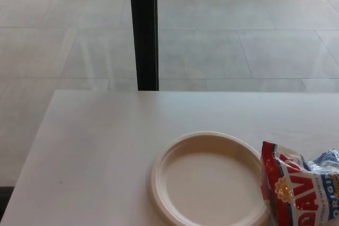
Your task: The robot uses its right hand to pick up a bag of sunflower seeds kept in the middle of the desk and tilts it over a plate kept next to it to pour out a few seeds and then puts the bag of seeds back on the desk
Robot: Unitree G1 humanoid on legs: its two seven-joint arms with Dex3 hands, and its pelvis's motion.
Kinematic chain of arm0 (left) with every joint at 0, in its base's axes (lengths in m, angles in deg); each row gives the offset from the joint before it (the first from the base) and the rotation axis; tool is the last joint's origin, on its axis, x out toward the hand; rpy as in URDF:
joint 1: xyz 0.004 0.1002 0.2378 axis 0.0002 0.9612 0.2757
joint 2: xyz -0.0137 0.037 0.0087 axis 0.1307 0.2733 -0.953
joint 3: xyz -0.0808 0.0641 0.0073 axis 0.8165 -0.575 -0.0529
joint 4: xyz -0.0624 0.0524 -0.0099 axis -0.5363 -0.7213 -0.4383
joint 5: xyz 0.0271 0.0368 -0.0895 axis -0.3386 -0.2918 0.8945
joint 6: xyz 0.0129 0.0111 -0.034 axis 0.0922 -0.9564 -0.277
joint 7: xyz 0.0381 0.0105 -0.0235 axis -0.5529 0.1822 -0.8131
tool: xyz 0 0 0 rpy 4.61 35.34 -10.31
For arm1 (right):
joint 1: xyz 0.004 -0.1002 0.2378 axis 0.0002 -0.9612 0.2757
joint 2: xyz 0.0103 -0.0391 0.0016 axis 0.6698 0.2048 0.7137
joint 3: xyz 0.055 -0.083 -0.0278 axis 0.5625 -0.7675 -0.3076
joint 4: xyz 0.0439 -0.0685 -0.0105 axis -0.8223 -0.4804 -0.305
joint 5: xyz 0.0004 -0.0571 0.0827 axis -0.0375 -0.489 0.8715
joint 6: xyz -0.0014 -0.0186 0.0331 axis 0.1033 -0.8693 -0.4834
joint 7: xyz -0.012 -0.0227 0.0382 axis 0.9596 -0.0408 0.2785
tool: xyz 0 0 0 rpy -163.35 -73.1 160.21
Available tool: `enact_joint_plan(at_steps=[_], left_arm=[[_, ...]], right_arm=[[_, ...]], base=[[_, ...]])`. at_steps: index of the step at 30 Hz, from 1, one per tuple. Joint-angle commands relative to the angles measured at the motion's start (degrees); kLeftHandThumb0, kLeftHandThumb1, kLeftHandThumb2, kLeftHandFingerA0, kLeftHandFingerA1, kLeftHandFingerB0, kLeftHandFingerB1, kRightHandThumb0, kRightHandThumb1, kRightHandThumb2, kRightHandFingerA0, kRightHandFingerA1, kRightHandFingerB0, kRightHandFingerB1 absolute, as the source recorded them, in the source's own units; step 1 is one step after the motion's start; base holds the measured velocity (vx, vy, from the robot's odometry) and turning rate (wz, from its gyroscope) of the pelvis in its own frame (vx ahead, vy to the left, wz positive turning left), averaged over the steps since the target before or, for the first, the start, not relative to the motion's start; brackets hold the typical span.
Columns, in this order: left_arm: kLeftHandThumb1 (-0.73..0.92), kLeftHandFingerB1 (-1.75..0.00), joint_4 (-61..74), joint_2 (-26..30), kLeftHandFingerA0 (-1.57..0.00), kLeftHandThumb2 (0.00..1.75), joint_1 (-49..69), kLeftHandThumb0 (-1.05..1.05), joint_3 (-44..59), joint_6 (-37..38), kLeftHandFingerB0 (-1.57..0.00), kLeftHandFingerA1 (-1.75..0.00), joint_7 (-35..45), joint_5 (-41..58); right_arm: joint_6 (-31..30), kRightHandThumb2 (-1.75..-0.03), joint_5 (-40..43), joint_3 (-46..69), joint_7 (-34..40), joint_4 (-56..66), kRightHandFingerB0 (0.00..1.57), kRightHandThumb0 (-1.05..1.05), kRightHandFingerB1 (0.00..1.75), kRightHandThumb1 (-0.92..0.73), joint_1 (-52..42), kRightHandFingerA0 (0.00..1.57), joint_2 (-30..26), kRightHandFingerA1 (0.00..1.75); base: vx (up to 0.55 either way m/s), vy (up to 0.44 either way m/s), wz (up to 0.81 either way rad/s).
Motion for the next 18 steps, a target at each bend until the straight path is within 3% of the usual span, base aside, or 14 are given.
enact_joint_plan(at_steps=[1, 2, 3, 4, 5, 6, 9, 12, 14, 18], left_arm=[[0.69, -0.53, -0.74, 0.52, -0.33, 0.68, 0.25, -0.42, 0.69, 2.88, -0.26, -0.65, 3.34, 1.78], [0.53, -0.59, -0.72, 0.55, -0.31, 1.02, 0.49, -0.4, 1.17, 3.93, -0.24, -0.65, 6.61, 2.68], [0.73, -0.57, -0.64, 1.27, -0.34, 0.74, 0.72, -0.44, -1.44, 6.33, -0.33, -0.64, 5.17, -0.36], [0.73, -0.57, -0.92, 1.42, -0.34, 0.74, 0.74, -0.44, -1.5, 7.56, -0.33, -0.64, 7.05, -0.03], [0.51, -0.6, -1.5, 0.89, -0.46, 1.01, -0.43, -0.47, 1.31, 3.03, -0.27, -0.77, 6.42, 3.13], [0.69, -0.55, -1.41, 1.14, -0.35, 0.71, -0.19, -0.48, 0.03, 4.06, -0.28, -0.73, 5.43, 1.52], [0.68, -0.56, -0.97, 0.86, -0.32, 0.72, 0.4, -0.45, 0.48, 5.88, -0.3, -0.66, 6.85, 2.39], [0.68, -0.56, -1.4, 0.85, -0.31, 0.71, -0.24, -0.46, 0.68, 4.78, -0.29, -0.65, 5.98, 2.52], [0.68, -0.56, -1.21, 0.98, -0.41, 0.68, 0.15, -0.5, 0.52, 4.85, -0.3, -0.75, 5.59, 2.23], [0.66, -0.56, -1.51, 1.03, -0.35, 0.71, -0.36, -0.49, 0.96, 4.83, -0.28, -0.67, 7.11, 2.85]], right_arm=[[3.22, -0.62, 5.98, 5.42, -1.76, -11.73, 0.0, -0.75, 0.07, -0.68, 7.13, 0.0, -4.48, 0.05], [3.66, -0.93, 5.76, 6.03, -0.28, -12.68, 0.0, -0.86, 0.13, -0.53, 8.61, 0.08, -6.19, 0.14], [4.48, -0.93, 7.1, 7.43, -1.1, -11.18, 0.0, -0.86, 0.2, -0.51, 9.22, 0.06, -6.64, 0.23], [5.13, -0.93, 6.61, 7.53, -1.13, -11.39, 0.0, -0.86, 0.2, -0.51, 9.7, 0.06, -7.31, 0.23], [6.37, -0.94, 6.11, 7.72, 0.27, -11.62, 0.0, -0.82, 0.24, -0.49, 11.04, 0.02, -8.08, 0.32], [8.66, -0.95, 6.03, 8.12, 0.63, -11.87, 0.0, -0.83, 0.2, -0.49, 11.65, 0.0, -8.76, 0.16], [9.2, -0.96, 6.74, 9.03, 1.31, -10.29, 0.0, -0.92, 0.16, -0.56, 13.92, 0.0, -11.23, 0.1], [9.46, -1.04, 2.34, 5.99, 7.82, -9.07, 0.0, -0.97, 0.16, -0.58, 15.22, 0.03, -14.01, 0.09], [10.04, -1.01, 6.26, 8.52, 4.53, -4.12, 0.0, -1.05, 0.05, -0.64, 16.85, 0.0, -15.04, 0.01], [9.43, -1.0, 9.11, 10.7, 0.73, 8.04, 0.0, -1.05, 0.09, -0.64, 17.99, 0.0, -16.26, 0.01]], base=[[0.0, 0.0, 0.0], [0.0, 0.0, 0.0], [0.0, 0.0, 0.0], [0.0, 0.0, 0.0], [0.0, 0.0, 0.0], [0.0, 0.0, 0.0], [0.0, 0.0, 0.0], [0.0, 0.0, 0.0], [0.0, 0.0, 0.0], [0.0, 0.0, 0.0]])
